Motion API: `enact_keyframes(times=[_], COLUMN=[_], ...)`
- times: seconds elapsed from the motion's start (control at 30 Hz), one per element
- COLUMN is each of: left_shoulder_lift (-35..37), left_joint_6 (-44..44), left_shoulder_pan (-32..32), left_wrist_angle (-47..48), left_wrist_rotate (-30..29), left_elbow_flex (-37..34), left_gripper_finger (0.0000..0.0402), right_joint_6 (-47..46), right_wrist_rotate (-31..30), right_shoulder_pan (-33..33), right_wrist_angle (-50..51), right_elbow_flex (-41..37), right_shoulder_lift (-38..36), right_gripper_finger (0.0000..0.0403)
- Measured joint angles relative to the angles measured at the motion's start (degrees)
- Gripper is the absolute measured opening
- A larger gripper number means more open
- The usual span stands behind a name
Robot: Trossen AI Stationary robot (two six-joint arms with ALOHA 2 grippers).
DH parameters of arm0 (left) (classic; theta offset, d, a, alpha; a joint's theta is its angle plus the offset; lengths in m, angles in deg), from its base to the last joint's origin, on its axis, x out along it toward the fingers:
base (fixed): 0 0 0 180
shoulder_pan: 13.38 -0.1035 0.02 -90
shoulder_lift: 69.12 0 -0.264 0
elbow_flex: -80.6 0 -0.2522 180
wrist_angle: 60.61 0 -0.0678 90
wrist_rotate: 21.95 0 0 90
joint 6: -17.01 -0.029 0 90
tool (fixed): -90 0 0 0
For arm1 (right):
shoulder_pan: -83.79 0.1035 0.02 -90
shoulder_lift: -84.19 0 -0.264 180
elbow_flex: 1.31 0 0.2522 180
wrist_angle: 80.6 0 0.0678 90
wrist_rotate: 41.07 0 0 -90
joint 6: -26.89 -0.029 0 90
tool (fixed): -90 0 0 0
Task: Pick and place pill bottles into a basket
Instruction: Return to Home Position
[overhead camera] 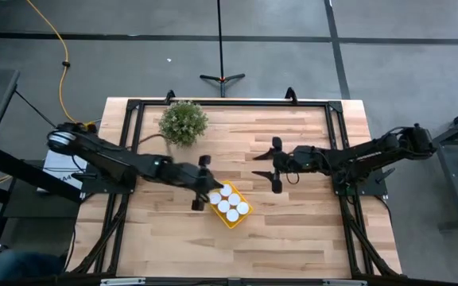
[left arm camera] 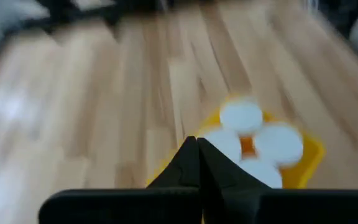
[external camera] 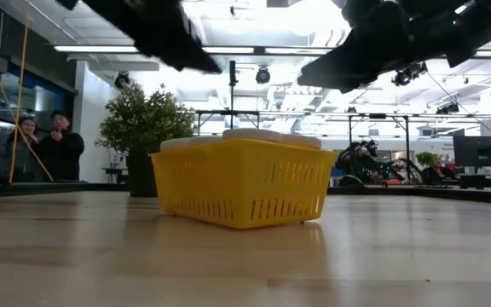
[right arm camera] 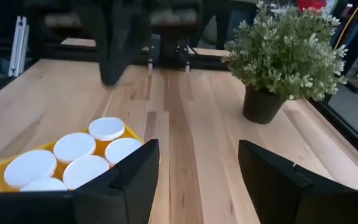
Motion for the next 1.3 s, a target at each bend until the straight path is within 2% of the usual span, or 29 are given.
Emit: enact_keyframes(times=[0.07, 0.13, 0.2, 0.27, 0.33, 0.43, 0.57, 0.7, 0.83, 1.0, 1.03, 1.17, 1.3], left_shoulder_lift=[4.41, 7.38, 10.08, 10.49, 11.38, 11.82, 15.13, 20.26, 28.48, 40.87, 43.63, 54.06, 62.8], left_joint_6=[-0.28, -2.49, -5.29, -7.63, -8.02, -7.04, -6.59, -7.41, -7.31, -4.59, -4.57, -3.41, -3.89], left_shoulder_pan=[0.04, 0.01, -0.17, -1.58, -4.5, -9.92, -15.42, -16.33, -15.47, -12.09, -11.29, -8.88, -6.04], left_wrist_angle=[-6.22, -16.67, -26.41, -37.03, -40.76, -43.84, -42.46, -41.13, -36.6, -33.36, -31.21, -19.04, -11.35], left_wrist_rotate=[-2.31, -3.65, -2.77, 0.33, 2.96, 6.06, 8.52, 12.27, 9.06, 8.24, 8.05, 4.65, 5.58], left_elbow_flex=[-4.93, -10.22, -16.65, -21.42, -26.02, -28.67, -30.03, -32.31, -36.58, -42.67, -43.24, -43.58, -43.58], left_gripper_finger=[0.0025, 0.0043, 0.0056, 0.0047, 0.0023, 0.0023, 0.0026, 0.0022, 0.0023, 0.0022, 0.0023, 0.0023, 0.0022], right_joint_6=[0.02, 0.14, 0.07, -0.45, -1.33, -1.78, -2.46, -2.85, -3.03, -1.67, -1.87, -3.49, -5.6], right_wrist_rotate=[-1.1, -2.66, -4.44, -5.76, -5.97, -5.89, -6.94, -6.45, -6.87, 2.2, 2.44, -3.47, -5.86], right_shoulder_pan=[1.09, 2.12, 2.89, 3.47, 3.68, 3.68, 3.68, 3.95, 4.06, 4.08, 4.14, 3.99, 3.51], right_wrist_angle=[0.1, -0.44, -3.0, -6.14, -8.37, -8.93, -9.14, -9.03, -9.03, -14.46, -16.45, -19.85, -20.0], right_elbow_flex=[-0.02, -0.17, -1.33, -2.82, -3.63, -4.38, -4.25, -4.22, -4.49, -7.04, -7.57, -9.28, -10.81], right_shoulder_lift=[0.06, 0.22, 0.72, 0.89, 1.45, 1.78, 2.12, 2.08, 2.08, 2.08, 2.08, 1.97, 1.99], right_gripper_finger=[0.0211, 0.0211, 0.0211, 0.0211, 0.0211, 0.0211, 0.0211, 0.0211, 0.0211, 0.0211, 0.0211, 0.0211, 0.0211])
